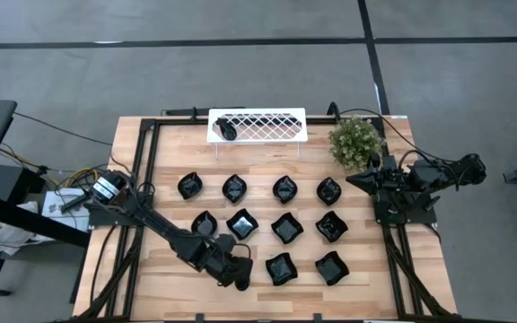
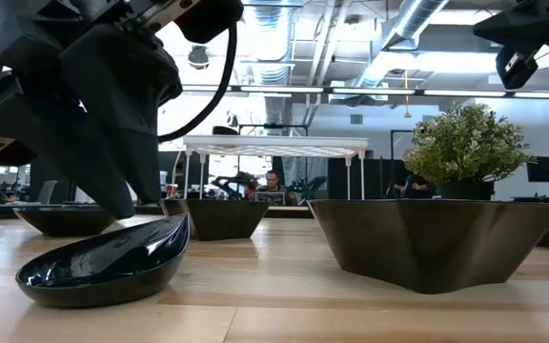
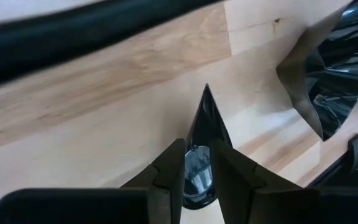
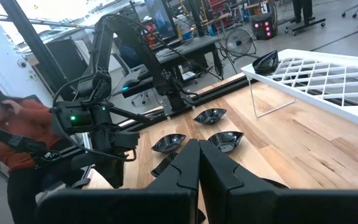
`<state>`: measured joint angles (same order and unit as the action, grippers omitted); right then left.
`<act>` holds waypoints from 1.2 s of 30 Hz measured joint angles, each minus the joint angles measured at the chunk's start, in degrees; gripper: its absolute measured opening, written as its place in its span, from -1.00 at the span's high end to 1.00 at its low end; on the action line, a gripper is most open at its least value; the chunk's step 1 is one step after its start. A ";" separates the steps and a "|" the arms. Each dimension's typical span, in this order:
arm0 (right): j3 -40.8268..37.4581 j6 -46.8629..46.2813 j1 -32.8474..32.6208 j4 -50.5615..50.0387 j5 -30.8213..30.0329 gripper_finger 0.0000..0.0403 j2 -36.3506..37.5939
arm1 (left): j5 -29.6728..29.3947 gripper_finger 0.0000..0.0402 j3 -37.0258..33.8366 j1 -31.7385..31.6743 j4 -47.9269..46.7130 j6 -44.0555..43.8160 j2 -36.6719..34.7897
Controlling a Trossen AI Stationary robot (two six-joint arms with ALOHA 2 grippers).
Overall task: Pick & Place Mini shaped plates
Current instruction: Stack the black drop shaped plate on top of the black drop shaped plates on the shelf
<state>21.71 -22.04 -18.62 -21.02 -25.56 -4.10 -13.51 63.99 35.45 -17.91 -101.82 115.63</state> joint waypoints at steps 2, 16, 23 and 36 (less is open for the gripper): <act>0.00 0.00 0.00 0.00 0.00 1.00 0.00 | -0.23 0.62 0.00 0.17 -0.02 0.00 0.00; 0.00 -0.02 -0.01 0.01 0.00 1.00 0.00 | -0.17 0.62 0.02 -0.85 -0.14 0.02 1.09; 0.00 -0.01 -0.02 0.04 0.00 1.00 0.00 | -0.17 0.62 0.04 -1.12 -0.02 1.37 1.53; 0.00 -0.02 -0.01 0.04 0.00 1.00 0.00 | 1.33 0.74 0.02 -1.09 0.30 2.47 2.38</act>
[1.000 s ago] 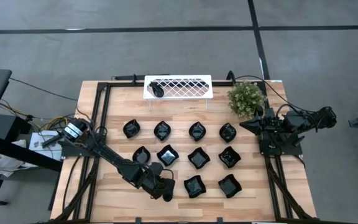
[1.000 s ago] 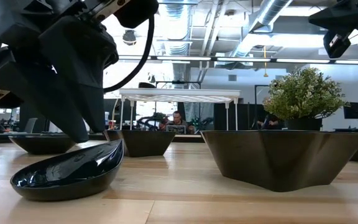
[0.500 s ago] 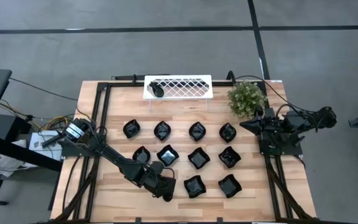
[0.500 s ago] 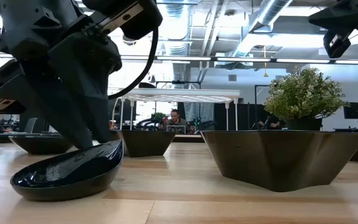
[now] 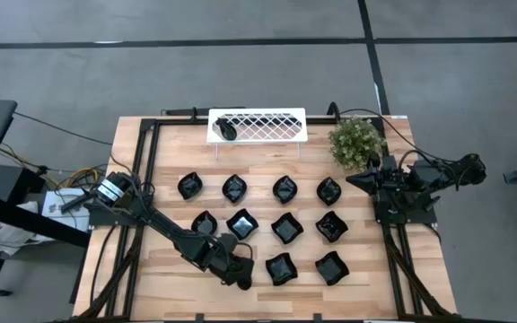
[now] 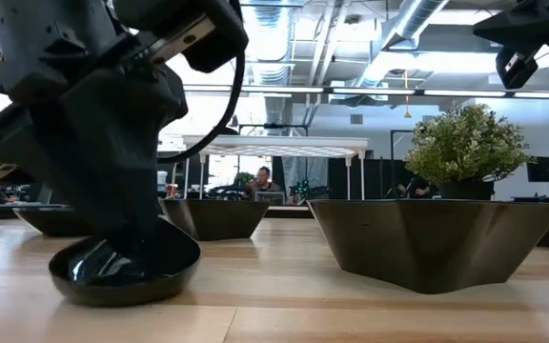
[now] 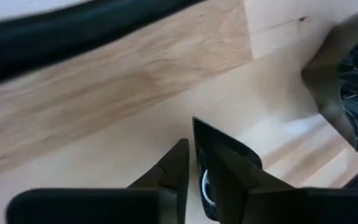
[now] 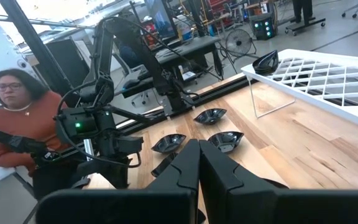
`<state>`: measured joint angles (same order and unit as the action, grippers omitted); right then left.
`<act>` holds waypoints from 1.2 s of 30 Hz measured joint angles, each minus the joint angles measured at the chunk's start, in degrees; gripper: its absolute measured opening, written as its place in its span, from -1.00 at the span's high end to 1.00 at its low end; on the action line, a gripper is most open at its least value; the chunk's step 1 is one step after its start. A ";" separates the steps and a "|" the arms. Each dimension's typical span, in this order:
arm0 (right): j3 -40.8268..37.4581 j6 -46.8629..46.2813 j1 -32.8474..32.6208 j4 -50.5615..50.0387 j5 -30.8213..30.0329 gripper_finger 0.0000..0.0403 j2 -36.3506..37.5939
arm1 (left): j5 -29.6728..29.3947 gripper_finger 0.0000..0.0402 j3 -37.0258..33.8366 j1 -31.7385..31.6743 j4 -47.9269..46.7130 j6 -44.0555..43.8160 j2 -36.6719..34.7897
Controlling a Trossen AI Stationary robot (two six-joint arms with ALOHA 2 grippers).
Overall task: Pick & Place Mini shaped plates
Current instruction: Stack the black drop shaped plate on top of the black drop shaped plates on the shelf
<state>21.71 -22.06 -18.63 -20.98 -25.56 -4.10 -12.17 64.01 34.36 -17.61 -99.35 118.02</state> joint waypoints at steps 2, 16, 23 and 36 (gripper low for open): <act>0.00 0.01 0.01 0.01 0.00 1.00 0.00 | -0.02 0.81 0.00 0.01 0.06 0.13 0.00; 0.00 0.02 0.00 0.01 0.00 1.00 0.00 | -1.60 0.97 0.00 -0.01 1.42 0.13 -0.28; 0.00 0.01 0.00 -0.01 0.00 1.00 0.00 | -4.34 0.97 0.00 0.25 1.33 2.82 -3.82; 0.00 0.05 0.01 -0.03 0.00 1.00 0.00 | -14.00 0.98 0.00 -1.59 1.98 28.14 -13.85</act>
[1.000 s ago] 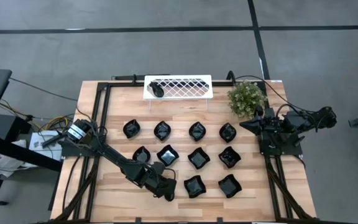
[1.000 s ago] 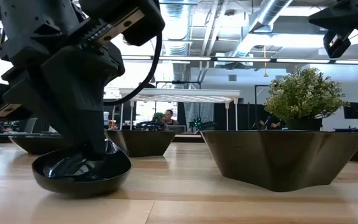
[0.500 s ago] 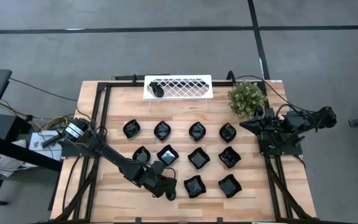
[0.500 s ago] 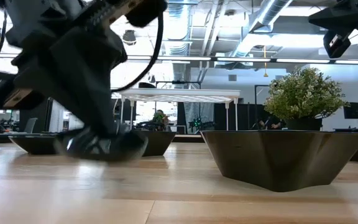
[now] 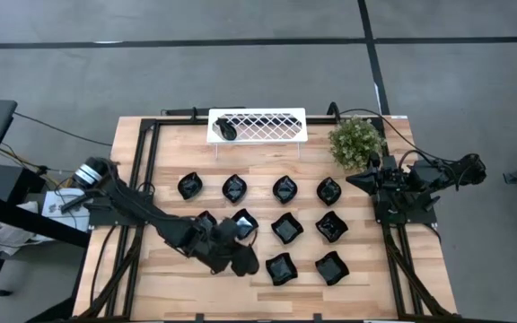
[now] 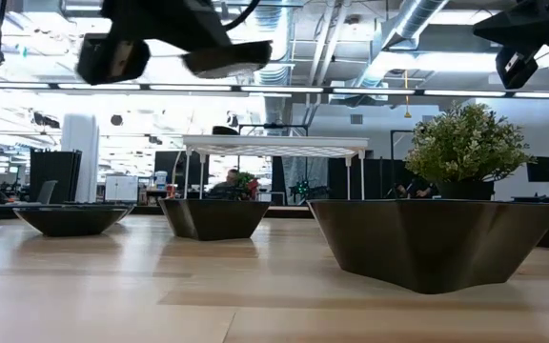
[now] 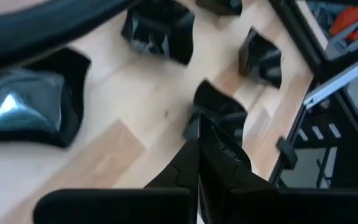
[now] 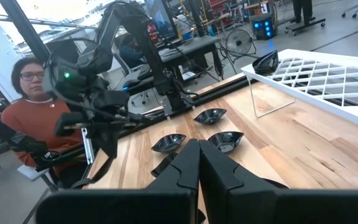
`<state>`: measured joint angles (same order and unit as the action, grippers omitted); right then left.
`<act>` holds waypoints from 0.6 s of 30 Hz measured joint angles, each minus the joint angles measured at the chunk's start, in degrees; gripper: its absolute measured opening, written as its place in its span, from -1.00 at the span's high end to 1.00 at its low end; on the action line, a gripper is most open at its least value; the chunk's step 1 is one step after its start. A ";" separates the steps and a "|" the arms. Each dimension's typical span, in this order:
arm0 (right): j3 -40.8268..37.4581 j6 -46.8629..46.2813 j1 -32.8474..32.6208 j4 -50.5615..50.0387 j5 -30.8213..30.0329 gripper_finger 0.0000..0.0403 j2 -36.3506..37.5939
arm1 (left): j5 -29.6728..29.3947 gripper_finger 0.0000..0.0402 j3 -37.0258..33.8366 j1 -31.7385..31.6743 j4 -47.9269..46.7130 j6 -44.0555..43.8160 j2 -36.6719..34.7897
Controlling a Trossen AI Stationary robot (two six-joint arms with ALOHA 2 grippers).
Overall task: Pick & Place Mini shaped plates
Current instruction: Stack the black drop shaped plate on top of the black drop shaped plates on the shelf
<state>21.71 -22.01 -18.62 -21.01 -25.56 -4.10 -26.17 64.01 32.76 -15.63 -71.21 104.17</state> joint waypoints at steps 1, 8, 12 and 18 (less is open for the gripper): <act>0.00 0.01 -0.01 0.01 0.00 1.00 0.00 | -0.10 0.98 0.00 -0.48 0.03 0.69 -0.35; 0.00 0.01 -0.01 -0.01 0.00 1.00 0.00 | -2.28 0.98 0.00 -6.43 0.05 4.55 -4.35; 0.00 0.01 0.00 -0.01 0.00 1.00 0.00 | -3.63 0.98 0.00 -12.40 0.06 9.63 -9.44; 0.00 0.01 0.01 0.03 0.00 1.00 0.00 | -5.89 0.98 0.00 -25.45 -0.17 18.35 -17.74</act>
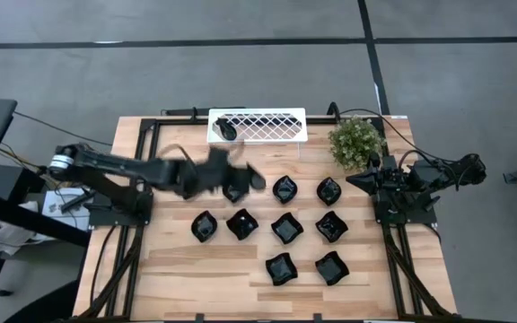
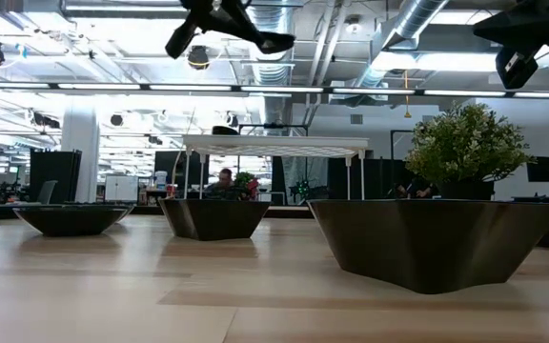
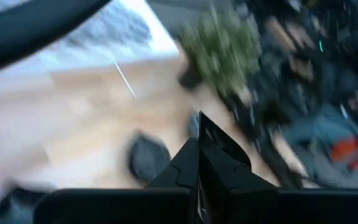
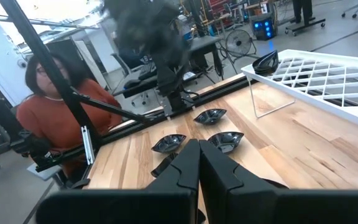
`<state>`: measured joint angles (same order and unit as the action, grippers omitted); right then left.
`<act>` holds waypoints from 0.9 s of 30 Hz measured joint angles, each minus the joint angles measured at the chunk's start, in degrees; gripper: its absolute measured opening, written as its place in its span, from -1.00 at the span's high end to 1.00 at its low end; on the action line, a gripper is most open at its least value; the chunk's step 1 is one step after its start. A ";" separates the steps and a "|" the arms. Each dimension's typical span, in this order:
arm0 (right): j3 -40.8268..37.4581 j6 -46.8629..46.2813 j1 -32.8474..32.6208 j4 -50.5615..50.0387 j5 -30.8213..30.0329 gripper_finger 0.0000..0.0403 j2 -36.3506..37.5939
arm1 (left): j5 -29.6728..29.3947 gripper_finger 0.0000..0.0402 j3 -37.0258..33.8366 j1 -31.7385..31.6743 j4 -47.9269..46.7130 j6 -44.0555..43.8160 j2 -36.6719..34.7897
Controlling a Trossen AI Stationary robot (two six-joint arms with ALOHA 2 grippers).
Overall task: Pick & Place Mini shaped plates
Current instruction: Stack the black drop shaped plate on top of the black drop shaped plates on the shelf
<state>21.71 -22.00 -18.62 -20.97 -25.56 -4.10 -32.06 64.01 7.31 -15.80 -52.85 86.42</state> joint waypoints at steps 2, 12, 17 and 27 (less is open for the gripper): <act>0.00 -0.01 -0.01 -0.04 0.00 1.00 0.00 | 0.12 0.98 0.00 -4.81 -0.21 2.81 -2.27; 0.00 -0.02 0.00 0.01 0.00 1.00 0.00 | 3.46 0.98 0.00 -22.83 -1.36 8.06 -5.85; 0.00 -0.02 -0.01 0.02 0.00 1.00 0.00 | 3.57 0.98 -0.02 -27.50 -3.47 7.34 -5.25; 0.00 -0.02 -0.01 0.00 -0.01 1.00 0.00 | 11.16 0.98 -0.02 -35.22 -7.44 5.45 -5.04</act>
<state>21.71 -22.02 -18.62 -20.97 -25.57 -4.10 -20.90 63.99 -27.92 -23.24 -47.40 81.38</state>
